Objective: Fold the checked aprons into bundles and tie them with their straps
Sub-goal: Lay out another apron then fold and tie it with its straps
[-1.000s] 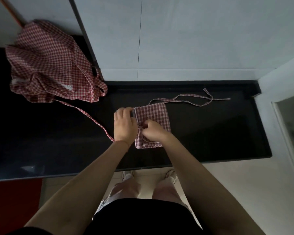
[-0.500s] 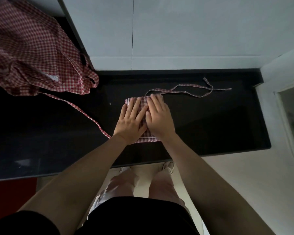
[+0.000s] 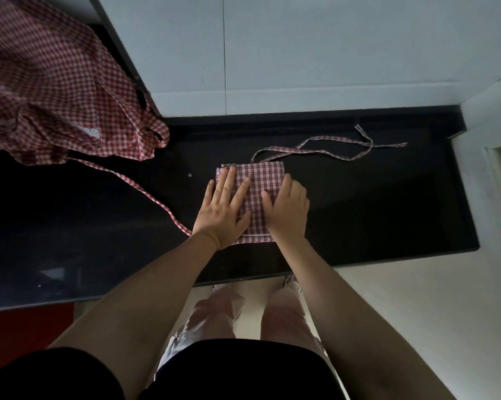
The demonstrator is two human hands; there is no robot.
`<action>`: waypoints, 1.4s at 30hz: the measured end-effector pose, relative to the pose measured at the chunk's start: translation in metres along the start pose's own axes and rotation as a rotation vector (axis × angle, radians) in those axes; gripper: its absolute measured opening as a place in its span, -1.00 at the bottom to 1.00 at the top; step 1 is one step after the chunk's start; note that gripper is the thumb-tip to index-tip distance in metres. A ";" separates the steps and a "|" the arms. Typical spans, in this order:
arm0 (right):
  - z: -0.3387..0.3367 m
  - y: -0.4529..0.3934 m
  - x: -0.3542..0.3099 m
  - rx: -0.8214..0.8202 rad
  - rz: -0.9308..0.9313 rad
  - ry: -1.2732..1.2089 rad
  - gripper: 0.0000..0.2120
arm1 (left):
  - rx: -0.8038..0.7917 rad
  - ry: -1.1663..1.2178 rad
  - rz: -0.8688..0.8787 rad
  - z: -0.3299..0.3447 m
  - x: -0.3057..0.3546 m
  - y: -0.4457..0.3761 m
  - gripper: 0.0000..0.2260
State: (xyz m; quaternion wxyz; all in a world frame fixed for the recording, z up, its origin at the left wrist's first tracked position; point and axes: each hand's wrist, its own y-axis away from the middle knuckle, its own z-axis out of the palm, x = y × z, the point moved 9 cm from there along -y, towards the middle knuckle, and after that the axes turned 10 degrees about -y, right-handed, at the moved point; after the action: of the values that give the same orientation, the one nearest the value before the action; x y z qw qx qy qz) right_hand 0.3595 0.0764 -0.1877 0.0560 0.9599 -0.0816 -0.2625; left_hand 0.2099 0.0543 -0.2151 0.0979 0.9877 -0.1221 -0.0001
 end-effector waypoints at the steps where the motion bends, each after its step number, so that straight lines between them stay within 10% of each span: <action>1: -0.005 -0.001 0.003 -0.009 0.059 -0.095 -0.45 | 0.007 -0.002 0.007 -0.001 0.002 -0.001 -0.36; 6: 0.015 0.008 0.024 -0.582 0.670 -0.781 -0.51 | -0.035 -0.001 -0.007 -0.004 0.002 0.003 -0.38; 12: -0.013 0.006 0.003 -0.824 0.407 -0.450 -0.63 | 0.058 0.329 -0.179 -0.080 0.005 -0.011 -0.42; 14: -0.029 0.011 -0.014 -0.979 0.202 -0.204 -0.57 | 0.067 0.314 0.036 -0.120 0.023 -0.028 -0.35; 20: -0.115 0.007 -0.037 -1.216 0.049 0.343 -0.35 | -0.826 0.215 0.325 -0.156 0.085 -0.022 -0.47; 23: -0.161 -0.014 -0.052 -1.098 -0.043 0.371 -0.51 | -0.795 0.258 0.268 -0.178 0.082 -0.037 -0.67; 31: -0.273 -0.058 -0.086 0.339 -0.691 0.298 -0.73 | 0.519 -0.033 0.048 -0.303 0.094 -0.085 -0.81; 42: -0.115 0.000 0.076 -0.231 -0.632 0.343 -0.76 | 0.020 0.201 0.147 -0.080 0.169 -0.042 -0.73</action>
State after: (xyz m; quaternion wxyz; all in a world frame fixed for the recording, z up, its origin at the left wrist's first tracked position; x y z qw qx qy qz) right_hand 0.4831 0.0700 -0.1269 0.0929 0.9550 0.2595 -0.1099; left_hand 0.3859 0.0687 -0.1403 0.0995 0.9720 -0.1839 0.1075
